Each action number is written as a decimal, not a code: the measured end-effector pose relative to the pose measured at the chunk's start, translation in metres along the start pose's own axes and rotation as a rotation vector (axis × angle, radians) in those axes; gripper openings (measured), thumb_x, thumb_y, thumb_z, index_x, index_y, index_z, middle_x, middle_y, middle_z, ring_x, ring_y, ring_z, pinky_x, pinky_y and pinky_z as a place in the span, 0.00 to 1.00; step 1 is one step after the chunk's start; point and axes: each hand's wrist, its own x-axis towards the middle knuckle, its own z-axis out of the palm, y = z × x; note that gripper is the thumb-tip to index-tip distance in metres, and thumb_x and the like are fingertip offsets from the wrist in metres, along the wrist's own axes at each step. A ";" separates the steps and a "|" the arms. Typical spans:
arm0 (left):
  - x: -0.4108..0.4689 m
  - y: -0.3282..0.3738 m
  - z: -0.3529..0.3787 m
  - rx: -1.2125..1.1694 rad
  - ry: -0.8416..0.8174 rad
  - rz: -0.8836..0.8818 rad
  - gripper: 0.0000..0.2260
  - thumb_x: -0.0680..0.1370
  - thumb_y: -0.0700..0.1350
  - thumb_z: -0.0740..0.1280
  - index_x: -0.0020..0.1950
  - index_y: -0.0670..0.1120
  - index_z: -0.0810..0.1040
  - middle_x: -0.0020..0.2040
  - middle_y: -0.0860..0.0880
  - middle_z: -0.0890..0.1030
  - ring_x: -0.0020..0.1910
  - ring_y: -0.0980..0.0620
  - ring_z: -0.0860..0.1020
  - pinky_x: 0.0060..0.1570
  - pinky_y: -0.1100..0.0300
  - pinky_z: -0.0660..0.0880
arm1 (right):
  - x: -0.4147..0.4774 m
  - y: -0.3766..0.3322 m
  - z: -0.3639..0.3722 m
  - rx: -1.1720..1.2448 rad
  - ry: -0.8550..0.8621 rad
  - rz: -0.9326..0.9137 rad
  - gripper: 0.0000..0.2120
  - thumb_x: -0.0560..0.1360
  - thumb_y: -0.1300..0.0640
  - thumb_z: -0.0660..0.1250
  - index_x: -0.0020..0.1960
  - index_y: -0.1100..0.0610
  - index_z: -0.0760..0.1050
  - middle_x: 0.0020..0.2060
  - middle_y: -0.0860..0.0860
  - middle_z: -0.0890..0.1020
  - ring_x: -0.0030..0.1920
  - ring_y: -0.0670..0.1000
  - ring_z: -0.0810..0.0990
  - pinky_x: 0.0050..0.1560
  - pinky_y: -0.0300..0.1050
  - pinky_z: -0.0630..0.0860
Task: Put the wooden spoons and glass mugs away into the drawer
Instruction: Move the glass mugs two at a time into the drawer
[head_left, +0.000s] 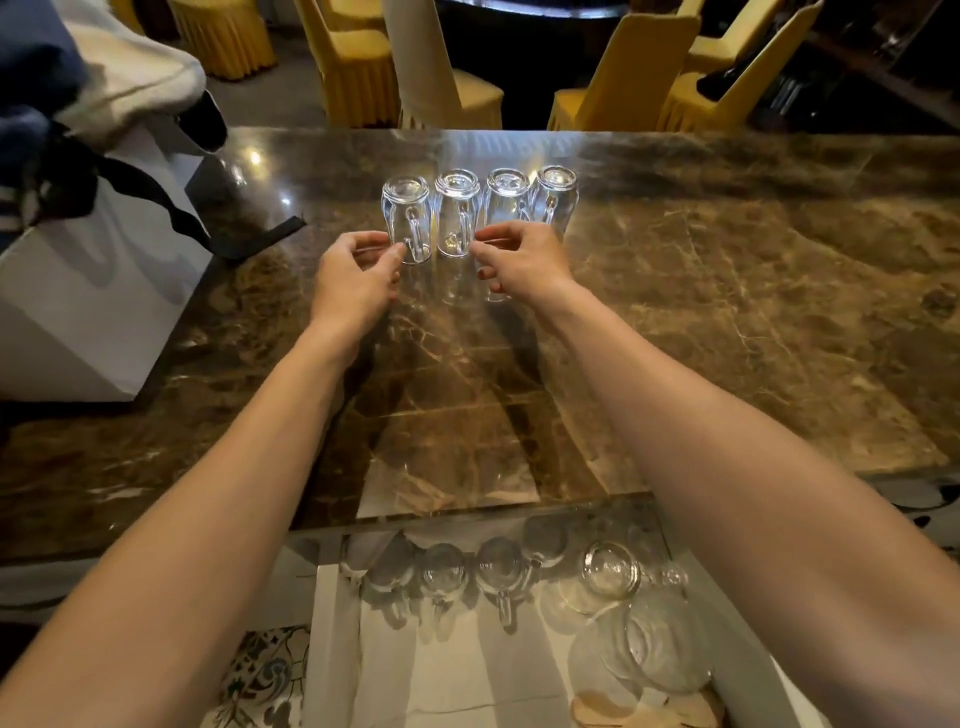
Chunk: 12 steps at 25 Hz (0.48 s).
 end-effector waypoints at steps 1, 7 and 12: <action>0.003 -0.001 0.004 0.015 -0.001 -0.001 0.10 0.77 0.46 0.68 0.57 0.46 0.75 0.49 0.49 0.79 0.48 0.53 0.80 0.46 0.57 0.80 | 0.006 0.001 0.002 -0.016 -0.002 0.008 0.12 0.75 0.59 0.69 0.57 0.61 0.76 0.51 0.55 0.81 0.45 0.49 0.80 0.36 0.34 0.77; 0.026 -0.010 0.018 0.064 0.016 -0.018 0.17 0.75 0.48 0.69 0.62 0.45 0.74 0.54 0.49 0.80 0.53 0.53 0.79 0.54 0.54 0.78 | 0.037 0.005 0.017 -0.151 0.033 0.064 0.16 0.73 0.52 0.71 0.58 0.58 0.76 0.52 0.52 0.82 0.53 0.54 0.81 0.57 0.53 0.77; 0.034 -0.018 0.027 0.123 0.034 0.020 0.14 0.74 0.49 0.71 0.58 0.47 0.76 0.50 0.49 0.82 0.50 0.55 0.81 0.55 0.54 0.78 | 0.053 0.009 0.021 -0.281 0.056 0.072 0.12 0.73 0.50 0.71 0.53 0.56 0.79 0.51 0.52 0.83 0.55 0.51 0.79 0.57 0.44 0.75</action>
